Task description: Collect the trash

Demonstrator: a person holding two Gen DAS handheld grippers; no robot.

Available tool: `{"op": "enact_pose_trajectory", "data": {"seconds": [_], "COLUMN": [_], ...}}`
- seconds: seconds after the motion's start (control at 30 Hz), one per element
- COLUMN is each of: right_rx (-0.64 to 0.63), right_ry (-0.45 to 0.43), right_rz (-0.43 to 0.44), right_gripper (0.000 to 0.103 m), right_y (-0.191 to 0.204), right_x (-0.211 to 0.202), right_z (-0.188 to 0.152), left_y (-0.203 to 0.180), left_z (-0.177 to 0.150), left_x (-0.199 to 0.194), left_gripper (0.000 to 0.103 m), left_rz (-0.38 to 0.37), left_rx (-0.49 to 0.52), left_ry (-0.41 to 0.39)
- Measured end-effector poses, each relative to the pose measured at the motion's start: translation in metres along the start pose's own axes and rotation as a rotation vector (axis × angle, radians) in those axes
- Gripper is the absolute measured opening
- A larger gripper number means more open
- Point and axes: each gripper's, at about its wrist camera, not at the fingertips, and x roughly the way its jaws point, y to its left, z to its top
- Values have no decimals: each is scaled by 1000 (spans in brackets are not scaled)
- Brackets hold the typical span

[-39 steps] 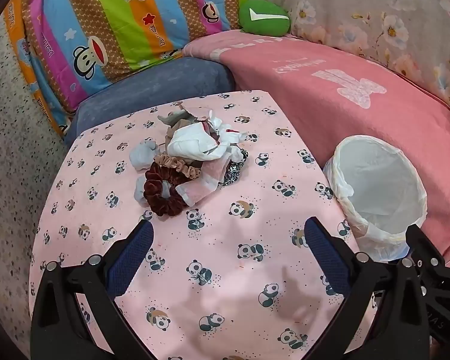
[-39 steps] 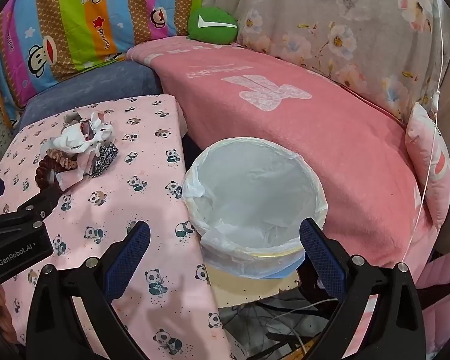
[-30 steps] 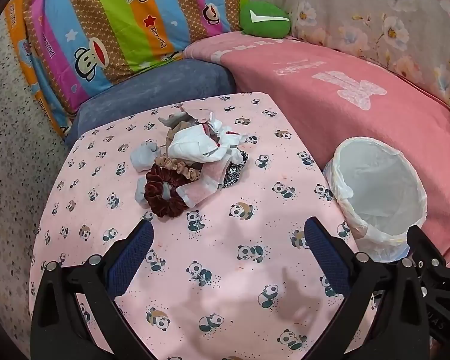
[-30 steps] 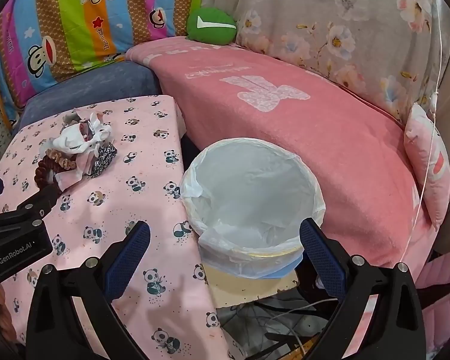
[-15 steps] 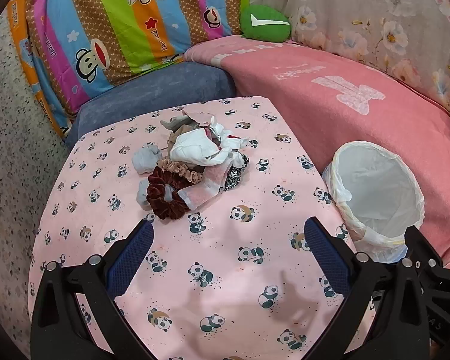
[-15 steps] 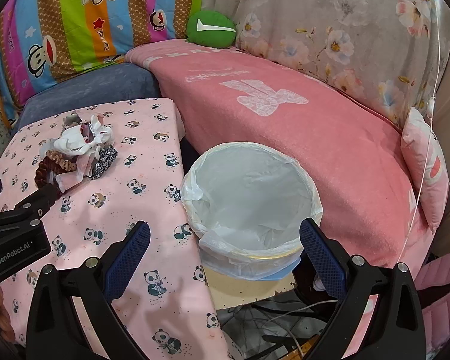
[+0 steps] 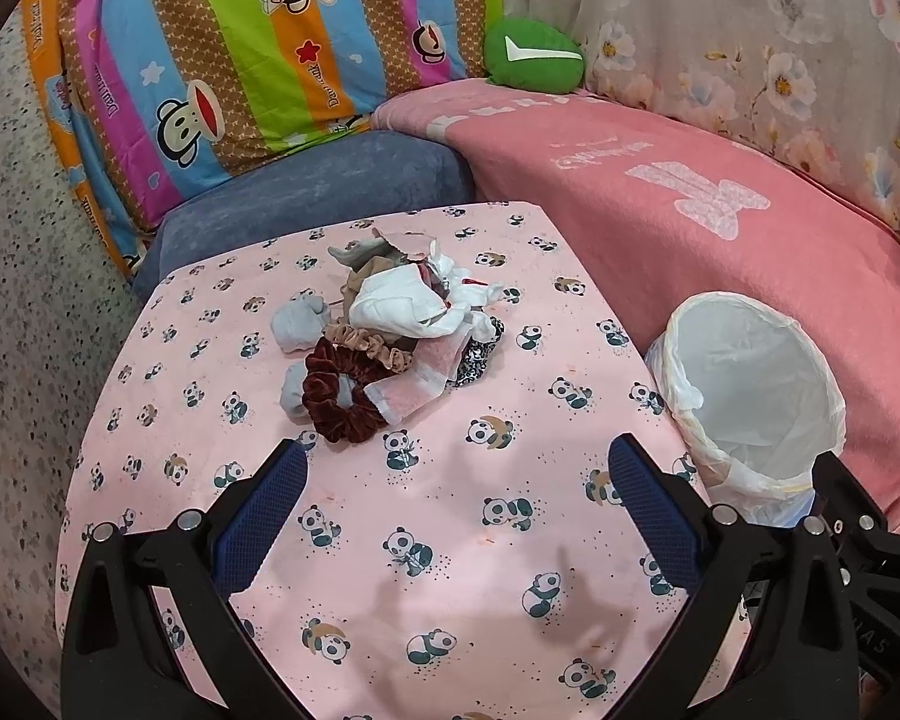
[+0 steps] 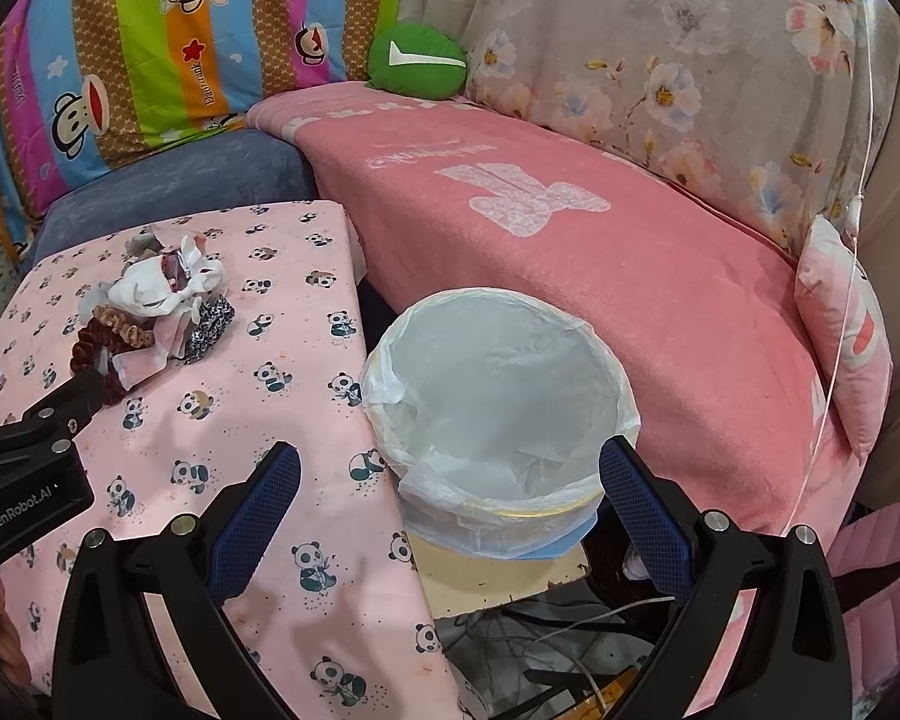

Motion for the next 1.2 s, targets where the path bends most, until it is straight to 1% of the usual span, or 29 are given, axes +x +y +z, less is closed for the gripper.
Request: {"op": "enact_pose_trajectory", "data": {"seconds": [1.2], "right_rx": [8], "right_ry": [-6], "right_rz": [-21], "right_gripper": [97], "right_y": [-5], "right_x": [-5], "right_z": [4], "left_y": [-3], "left_z": [4], "left_x": [-5], "left_gripper": [96], "left_rz": [-20], "left_rx": [-2], "left_ry": [-8]}}
